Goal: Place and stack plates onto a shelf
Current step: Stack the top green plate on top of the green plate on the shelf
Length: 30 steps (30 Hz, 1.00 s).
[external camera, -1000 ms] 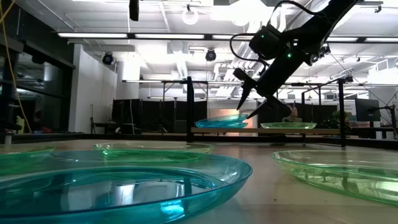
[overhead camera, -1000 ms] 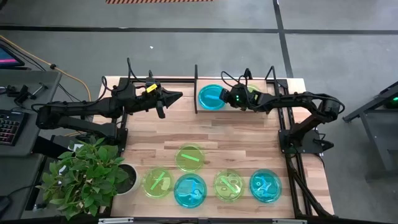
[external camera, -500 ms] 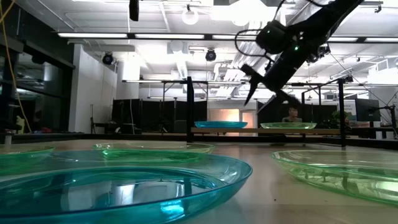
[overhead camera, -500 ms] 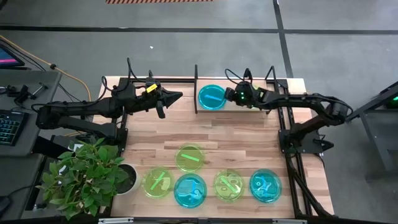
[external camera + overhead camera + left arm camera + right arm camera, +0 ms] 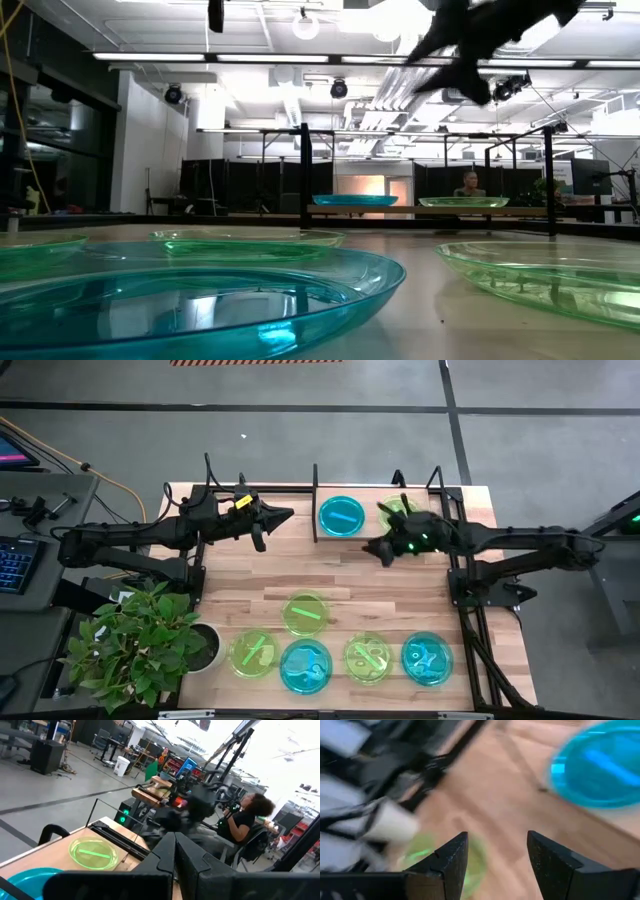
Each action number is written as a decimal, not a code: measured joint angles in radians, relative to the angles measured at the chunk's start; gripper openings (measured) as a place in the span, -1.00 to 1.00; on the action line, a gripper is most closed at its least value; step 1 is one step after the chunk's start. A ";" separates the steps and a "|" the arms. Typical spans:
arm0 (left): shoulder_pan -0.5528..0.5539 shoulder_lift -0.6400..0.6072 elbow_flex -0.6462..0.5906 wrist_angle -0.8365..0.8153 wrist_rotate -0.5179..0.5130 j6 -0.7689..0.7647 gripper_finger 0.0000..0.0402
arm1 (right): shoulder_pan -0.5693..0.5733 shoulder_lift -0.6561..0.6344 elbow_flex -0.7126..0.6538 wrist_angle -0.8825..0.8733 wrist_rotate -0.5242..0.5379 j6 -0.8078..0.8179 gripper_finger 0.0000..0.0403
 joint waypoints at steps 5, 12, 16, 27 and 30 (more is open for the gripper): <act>0.000 0.000 0.000 0.000 0.000 0.001 -1.00 | 0.131 -0.068 0.000 0.006 0.148 -0.001 -0.07; -0.002 0.007 0.000 0.003 -0.024 -0.007 -0.97 | 0.170 -0.117 0.000 0.008 0.245 0.009 -0.07; -0.029 0.048 0.001 -0.051 -0.003 -0.021 -0.81 | 0.170 -0.155 -0.001 0.007 0.245 0.016 -0.07; -0.177 0.172 0.028 -0.717 -0.004 -0.255 -0.27 | 0.170 -0.202 -0.001 -0.050 0.282 0.009 -0.07; -0.217 0.241 -0.023 -0.711 0.035 -0.350 -0.21 | 0.170 -0.195 -0.001 -0.065 0.281 0.017 -0.07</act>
